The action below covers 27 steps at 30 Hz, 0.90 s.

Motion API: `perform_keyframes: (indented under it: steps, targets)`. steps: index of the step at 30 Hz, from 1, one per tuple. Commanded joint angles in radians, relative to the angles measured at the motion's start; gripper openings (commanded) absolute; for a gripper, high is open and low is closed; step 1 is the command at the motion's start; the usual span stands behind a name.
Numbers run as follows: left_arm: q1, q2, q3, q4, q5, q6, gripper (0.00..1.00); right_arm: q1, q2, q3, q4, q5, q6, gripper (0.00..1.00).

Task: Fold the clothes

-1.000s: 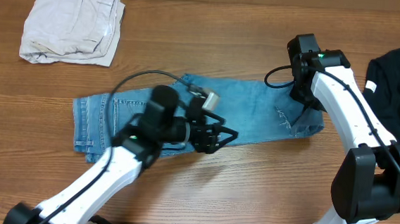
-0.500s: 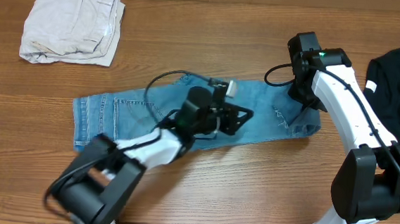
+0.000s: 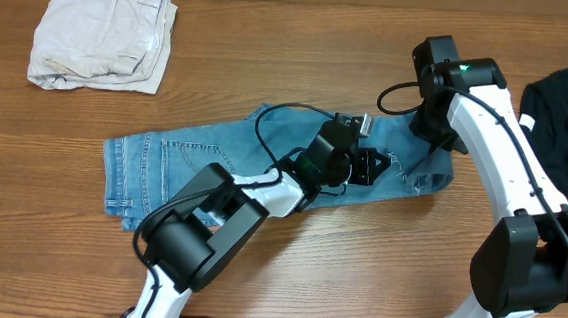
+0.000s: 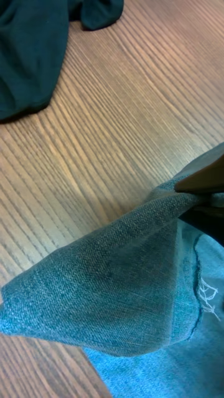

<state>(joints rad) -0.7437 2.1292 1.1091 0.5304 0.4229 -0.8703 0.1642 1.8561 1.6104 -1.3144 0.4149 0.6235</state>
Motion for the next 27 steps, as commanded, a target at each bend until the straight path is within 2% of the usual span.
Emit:
perform_keyframes:
  steps: [1,9,20,25,27]
  targets:
    - [-0.008,0.067,0.076,0.025,-0.023,-0.048,0.04,0.001,-0.018,0.035,-0.01,-0.022,-0.003,0.04]
    - [-0.039,0.14,0.183,0.024,-0.016,-0.062,0.05,0.001,-0.018,0.035,-0.023,-0.04,-0.002,0.04]
    - [-0.042,0.14,0.184,0.027,-0.042,-0.057,0.08,0.04,-0.018,0.035,0.058,-0.299,-0.002,0.04]
    - [-0.042,0.14,0.184,0.027,-0.046,-0.057,0.09,0.086,-0.018,0.035,0.088,-0.339,-0.002,0.04]
    - [-0.042,0.14,0.184,0.023,-0.045,-0.047,0.14,0.095,-0.018,0.035,0.091,-0.34,-0.002,0.04]
